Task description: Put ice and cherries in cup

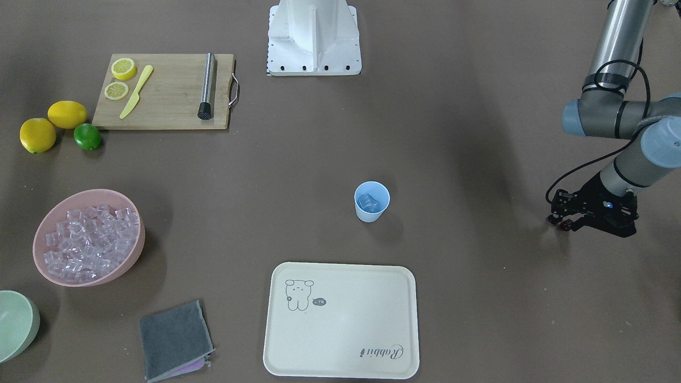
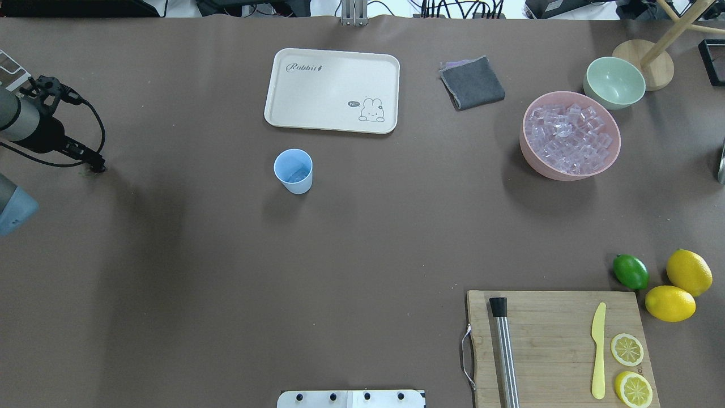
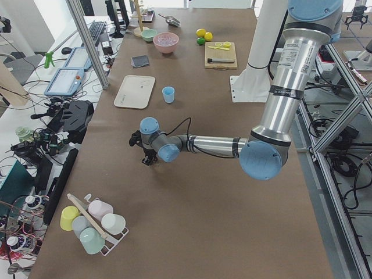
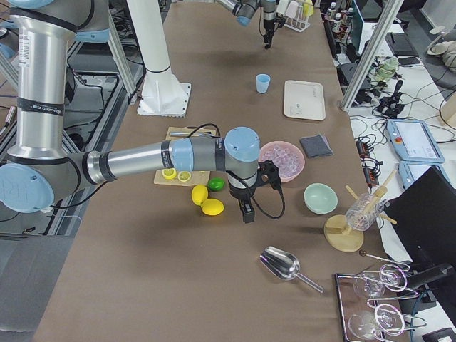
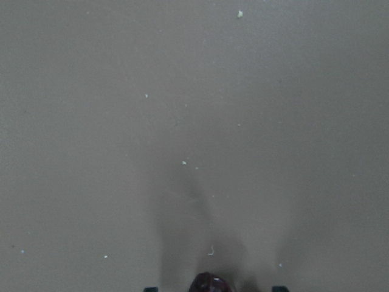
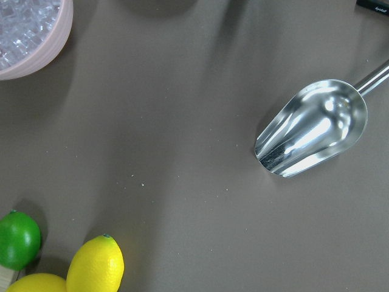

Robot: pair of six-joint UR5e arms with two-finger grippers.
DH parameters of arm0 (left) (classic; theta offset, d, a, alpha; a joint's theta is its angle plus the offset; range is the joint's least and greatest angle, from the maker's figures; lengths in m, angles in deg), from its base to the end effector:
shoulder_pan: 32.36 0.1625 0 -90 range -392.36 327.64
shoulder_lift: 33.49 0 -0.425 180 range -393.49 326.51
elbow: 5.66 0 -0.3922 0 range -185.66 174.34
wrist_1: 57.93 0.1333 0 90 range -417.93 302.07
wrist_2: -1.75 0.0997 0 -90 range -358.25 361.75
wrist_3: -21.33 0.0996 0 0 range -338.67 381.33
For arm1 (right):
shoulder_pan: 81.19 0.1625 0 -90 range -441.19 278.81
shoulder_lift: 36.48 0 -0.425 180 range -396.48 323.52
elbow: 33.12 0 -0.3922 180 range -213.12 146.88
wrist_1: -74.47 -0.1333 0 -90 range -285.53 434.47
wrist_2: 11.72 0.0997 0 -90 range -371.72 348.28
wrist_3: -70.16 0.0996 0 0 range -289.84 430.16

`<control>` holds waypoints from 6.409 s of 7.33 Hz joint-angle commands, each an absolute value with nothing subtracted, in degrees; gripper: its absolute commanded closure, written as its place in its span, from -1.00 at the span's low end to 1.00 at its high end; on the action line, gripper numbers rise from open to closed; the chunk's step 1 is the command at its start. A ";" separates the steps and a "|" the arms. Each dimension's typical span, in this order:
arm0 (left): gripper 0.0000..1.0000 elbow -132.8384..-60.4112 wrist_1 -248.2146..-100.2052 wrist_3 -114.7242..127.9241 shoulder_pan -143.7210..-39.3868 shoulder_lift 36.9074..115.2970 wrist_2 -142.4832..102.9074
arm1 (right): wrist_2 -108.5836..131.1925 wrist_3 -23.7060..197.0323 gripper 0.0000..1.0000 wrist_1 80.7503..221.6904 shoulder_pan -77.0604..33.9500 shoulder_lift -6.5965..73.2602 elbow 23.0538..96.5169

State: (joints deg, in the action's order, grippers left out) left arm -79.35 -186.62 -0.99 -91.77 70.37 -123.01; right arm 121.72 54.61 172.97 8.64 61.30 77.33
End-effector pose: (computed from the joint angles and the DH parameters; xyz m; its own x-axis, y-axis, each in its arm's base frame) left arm 0.2509 -0.5747 0.5989 0.6514 0.3915 -0.6499 -0.1762 0.9112 0.3722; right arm 0.0635 -0.4300 0.5624 0.6986 -0.3176 0.6412 0.1975 0.9469 0.2539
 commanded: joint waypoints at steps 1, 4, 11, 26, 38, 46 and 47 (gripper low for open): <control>0.41 -79.31 -186.60 -1.52 -91.68 70.22 -123.06 | 121.79 54.61 -0.99 172.91 8.46 61.26 77.36; 0.45 -80.19 -180.32 -1.52 -95.52 73.62 -130.15 | 121.79 54.61 -1.00 173.00 8.46 61.26 77.44; 0.45 -93.96 -163.66 -38.33 -88.65 89.71 -127.85 | 121.88 54.69 -1.00 173.09 8.46 61.26 78.15; -0.96 -104.80 -155.77 -36.25 -91.00 81.51 -128.11 | 121.70 54.96 -1.00 173.17 7.85 61.17 78.50; -0.96 -97.94 -156.37 12.45 -122.97 56.07 -134.49 | 121.79 54.96 -1.00 174.05 7.85 59.76 78.85; -0.96 -101.45 -155.84 12.45 -123.59 51.76 -129.65 | 121.61 58.38 -0.99 182.49 8.02 57.57 78.68; -0.96 -101.37 -155.84 12.45 -123.50 51.76 -129.65 | 121.70 58.65 -0.99 182.06 8.11 57.83 78.68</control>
State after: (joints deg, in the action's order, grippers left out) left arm -101.35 -155.84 12.45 -123.58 51.82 -129.65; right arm 121.63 58.23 182.03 8.03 57.71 78.67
